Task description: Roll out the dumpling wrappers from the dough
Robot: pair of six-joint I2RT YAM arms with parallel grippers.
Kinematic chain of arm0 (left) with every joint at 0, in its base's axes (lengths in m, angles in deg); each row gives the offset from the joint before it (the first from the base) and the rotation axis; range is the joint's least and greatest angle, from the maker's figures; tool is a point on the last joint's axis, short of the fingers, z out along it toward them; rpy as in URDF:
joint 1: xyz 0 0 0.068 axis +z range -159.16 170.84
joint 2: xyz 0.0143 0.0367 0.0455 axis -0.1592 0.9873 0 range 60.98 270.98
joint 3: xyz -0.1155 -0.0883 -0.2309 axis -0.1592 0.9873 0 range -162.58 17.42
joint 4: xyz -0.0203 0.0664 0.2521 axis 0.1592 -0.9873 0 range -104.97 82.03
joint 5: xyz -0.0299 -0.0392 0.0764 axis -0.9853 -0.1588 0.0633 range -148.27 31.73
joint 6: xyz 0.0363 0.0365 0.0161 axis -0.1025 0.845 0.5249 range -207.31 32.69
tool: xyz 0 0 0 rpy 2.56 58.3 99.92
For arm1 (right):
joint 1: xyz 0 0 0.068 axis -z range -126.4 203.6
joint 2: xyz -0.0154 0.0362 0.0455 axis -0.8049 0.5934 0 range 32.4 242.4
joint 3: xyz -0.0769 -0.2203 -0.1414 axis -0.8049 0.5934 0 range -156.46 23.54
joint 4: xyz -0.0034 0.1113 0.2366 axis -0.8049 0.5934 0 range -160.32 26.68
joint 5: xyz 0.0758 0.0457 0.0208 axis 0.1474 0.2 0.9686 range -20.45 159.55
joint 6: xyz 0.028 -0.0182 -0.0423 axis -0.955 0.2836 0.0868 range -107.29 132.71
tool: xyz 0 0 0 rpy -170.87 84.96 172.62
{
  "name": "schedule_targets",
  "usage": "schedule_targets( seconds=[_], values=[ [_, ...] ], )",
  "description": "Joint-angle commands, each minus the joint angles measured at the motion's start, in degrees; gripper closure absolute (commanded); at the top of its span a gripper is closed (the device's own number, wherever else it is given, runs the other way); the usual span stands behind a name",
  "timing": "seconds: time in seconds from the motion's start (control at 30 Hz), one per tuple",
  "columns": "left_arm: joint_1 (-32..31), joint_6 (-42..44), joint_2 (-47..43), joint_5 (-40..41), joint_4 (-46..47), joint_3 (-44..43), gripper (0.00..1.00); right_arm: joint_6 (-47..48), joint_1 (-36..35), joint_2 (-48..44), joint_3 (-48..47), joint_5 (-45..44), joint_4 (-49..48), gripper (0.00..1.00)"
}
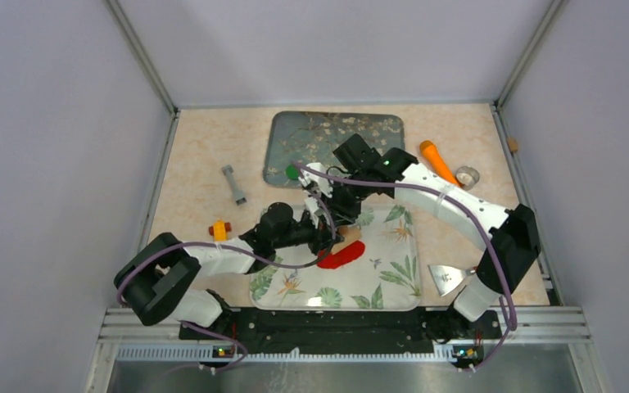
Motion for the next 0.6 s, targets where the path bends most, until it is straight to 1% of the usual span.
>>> schedule_targets(
  seconds=[0.0, 0.17, 0.2, 0.23, 0.27, 0.3, 0.33, 0.4, 0.5, 0.57],
  values=[
    [0.4, 2.9, 0.3, 1.8, 1.2, -1.8, 1.00, -8.8, 0.7, 1.0, -0.8, 4.1, -0.4, 1.00],
    [0.5, 1.0, 2.7, 2.4, 3.6, -1.3, 1.00, -8.4, 1.5, 0.8, 1.0, 4.4, 0.1, 1.00],
    [0.5, 1.4, 2.7, 2.7, 3.6, -1.3, 0.90, -8.3, 2.2, 0.6, 1.1, 4.5, 0.3, 1.00],
    [0.6, 1.7, 2.5, 3.3, 2.9, -1.5, 0.72, -8.3, 3.0, 0.2, 1.2, 4.4, 0.5, 1.00],
    [1.0, 1.8, 1.8, 4.1, 1.1, -2.0, 0.58, -8.2, 3.7, -0.1, 1.4, 4.1, 0.7, 1.00],
    [1.6, 1.8, 0.6, 5.1, -0.5, -2.4, 0.49, -8.5, 4.5, -0.4, 1.5, 4.1, 0.9, 1.00],
    [2.3, 2.2, -0.8, 5.6, -2.0, -2.8, 0.41, -9.2, 5.4, -0.7, 1.5, 4.1, 1.0, 1.00],
    [3.1, 4.8, -4.4, 7.6, -6.0, -3.7, 0.32, -11.5, 7.2, -1.0, 1.3, 4.6, 0.6, 1.00],
    [3.5, 12.9, -10.8, 9.4, -11.6, -5.2, 0.29, -16.9, 10.5, -1.3, 0.8, 4.0, -1.1, 1.00],
    [3.5, 19.1, -15.1, 8.8, -13.8, -6.7, 0.27, -20.6, 13.0, -1.2, 0.1, 4.1, -2.1, 1.00]
  ],
)
